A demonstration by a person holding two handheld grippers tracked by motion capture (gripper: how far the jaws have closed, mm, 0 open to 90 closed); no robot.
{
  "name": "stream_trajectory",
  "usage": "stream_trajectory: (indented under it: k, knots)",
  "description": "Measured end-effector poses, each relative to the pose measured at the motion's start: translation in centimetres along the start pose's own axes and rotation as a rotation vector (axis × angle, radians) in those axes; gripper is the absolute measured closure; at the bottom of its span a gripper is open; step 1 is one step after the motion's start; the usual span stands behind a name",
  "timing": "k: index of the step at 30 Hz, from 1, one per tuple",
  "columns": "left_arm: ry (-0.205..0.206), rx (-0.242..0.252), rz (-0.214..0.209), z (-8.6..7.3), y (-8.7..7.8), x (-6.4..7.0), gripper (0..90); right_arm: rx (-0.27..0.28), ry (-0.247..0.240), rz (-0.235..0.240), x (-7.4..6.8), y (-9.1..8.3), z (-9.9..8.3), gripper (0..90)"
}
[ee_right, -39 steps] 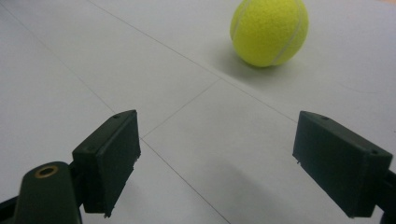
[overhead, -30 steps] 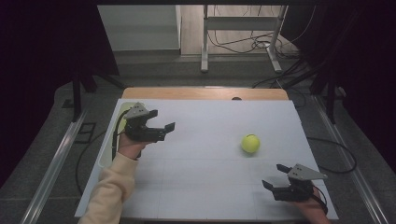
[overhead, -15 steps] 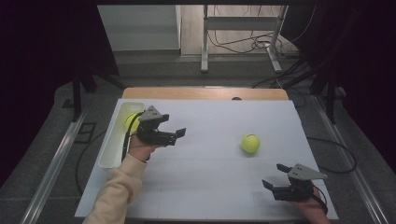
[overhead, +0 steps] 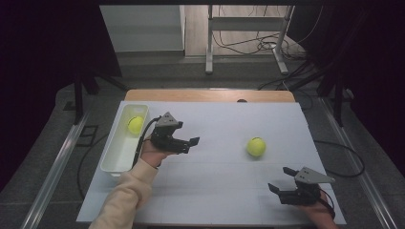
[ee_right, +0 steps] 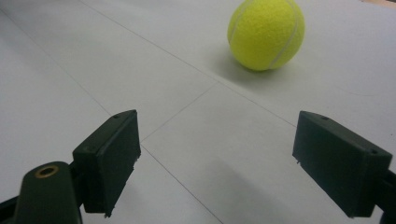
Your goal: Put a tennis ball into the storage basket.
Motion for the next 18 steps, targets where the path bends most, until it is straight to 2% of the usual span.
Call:
stream_trajectory:
  k: [11, 18]
  knots:
    - [0.008, -0.022, -0.012, -0.3, 0.7, 0.4, 9.6, -0.002, 0.000, -0.007, 0.0, 0.0, 0.0, 15.4]
    - [0.020, -0.053, -0.035, -0.8, 2.1, 1.2, 9.6, 0.003, 0.006, -0.005, 0.0, 0.0, 0.0, 15.4]
Point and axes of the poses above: each handheld gripper's, and its own axes: y roughly forward along the jaws, z roughly out of its top, x roughly to its right, the point moved 5 cm from there along y, roughly forward along the jaws, and after that the axes turned 12 degrees about x, right-handed, at the moved point
